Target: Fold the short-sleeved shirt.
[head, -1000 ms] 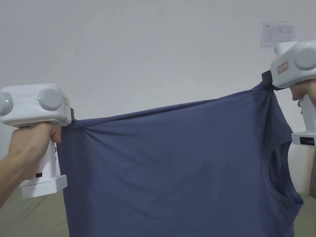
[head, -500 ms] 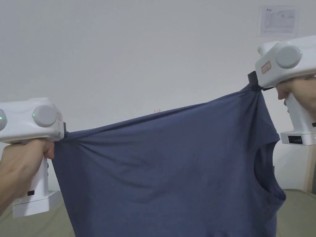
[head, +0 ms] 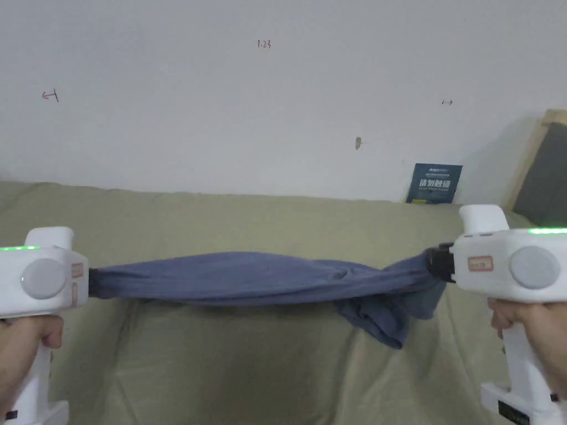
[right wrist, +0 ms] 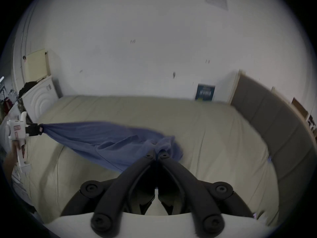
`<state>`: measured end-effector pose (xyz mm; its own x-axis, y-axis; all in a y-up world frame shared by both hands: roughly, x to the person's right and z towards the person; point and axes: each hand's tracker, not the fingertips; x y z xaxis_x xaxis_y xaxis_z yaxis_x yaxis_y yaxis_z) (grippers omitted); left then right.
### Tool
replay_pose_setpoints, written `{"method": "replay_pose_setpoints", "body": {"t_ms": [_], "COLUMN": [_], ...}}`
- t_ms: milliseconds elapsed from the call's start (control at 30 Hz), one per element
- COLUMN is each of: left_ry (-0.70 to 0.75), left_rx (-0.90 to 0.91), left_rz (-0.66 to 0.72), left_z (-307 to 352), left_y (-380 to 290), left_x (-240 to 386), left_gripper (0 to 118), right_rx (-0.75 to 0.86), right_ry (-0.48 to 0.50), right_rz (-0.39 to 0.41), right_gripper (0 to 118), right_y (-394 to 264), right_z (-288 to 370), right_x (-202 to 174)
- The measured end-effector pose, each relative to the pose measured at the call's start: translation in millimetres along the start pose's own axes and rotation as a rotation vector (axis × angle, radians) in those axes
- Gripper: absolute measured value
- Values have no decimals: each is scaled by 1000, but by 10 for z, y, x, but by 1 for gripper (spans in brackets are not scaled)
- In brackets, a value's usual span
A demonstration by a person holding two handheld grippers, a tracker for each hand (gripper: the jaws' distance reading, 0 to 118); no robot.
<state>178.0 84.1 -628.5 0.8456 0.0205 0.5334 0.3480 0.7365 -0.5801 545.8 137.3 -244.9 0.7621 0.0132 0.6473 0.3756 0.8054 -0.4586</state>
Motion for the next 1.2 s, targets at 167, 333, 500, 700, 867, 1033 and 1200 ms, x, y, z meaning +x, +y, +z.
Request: {"method": "replay_pose_setpoints", "body": {"t_ms": [167,333,500,700,867,1033,1200], "left_ry": [-17,-32,-47,-63,-69,-68,-79], "left_rx": [-78,-131,-160,-195,-212,-245,-241], "left_rz": [19,79,110,121,149,180,188], "left_z": [328,756,1250,1747,2045,2069,2009], "left_y": [-739,-1314,-1825,-2371,-2745,-2913,-2913], "left_x": [-296,-619,-887,-1110,-1241,-1359,-1332], "left_gripper": [3,3,3,3,3,3,6], "right_rx": [-67,-122,-161,-209,-244,-274,-293], "right_ry": [43,54,62,72,75,81,55], "right_rz": [-63,-77,-115,-108,-135,-119,-116], "right_gripper": [1,1,1,1,1,1,18], "right_y": [-1008,-1725,-2273,-2755,-3015,-3185,-3252], "right_z": [606,1292,1849,2242,2429,2416,2165], "right_x": [-33,-178,-289,-305,-256,-286,-260]}}
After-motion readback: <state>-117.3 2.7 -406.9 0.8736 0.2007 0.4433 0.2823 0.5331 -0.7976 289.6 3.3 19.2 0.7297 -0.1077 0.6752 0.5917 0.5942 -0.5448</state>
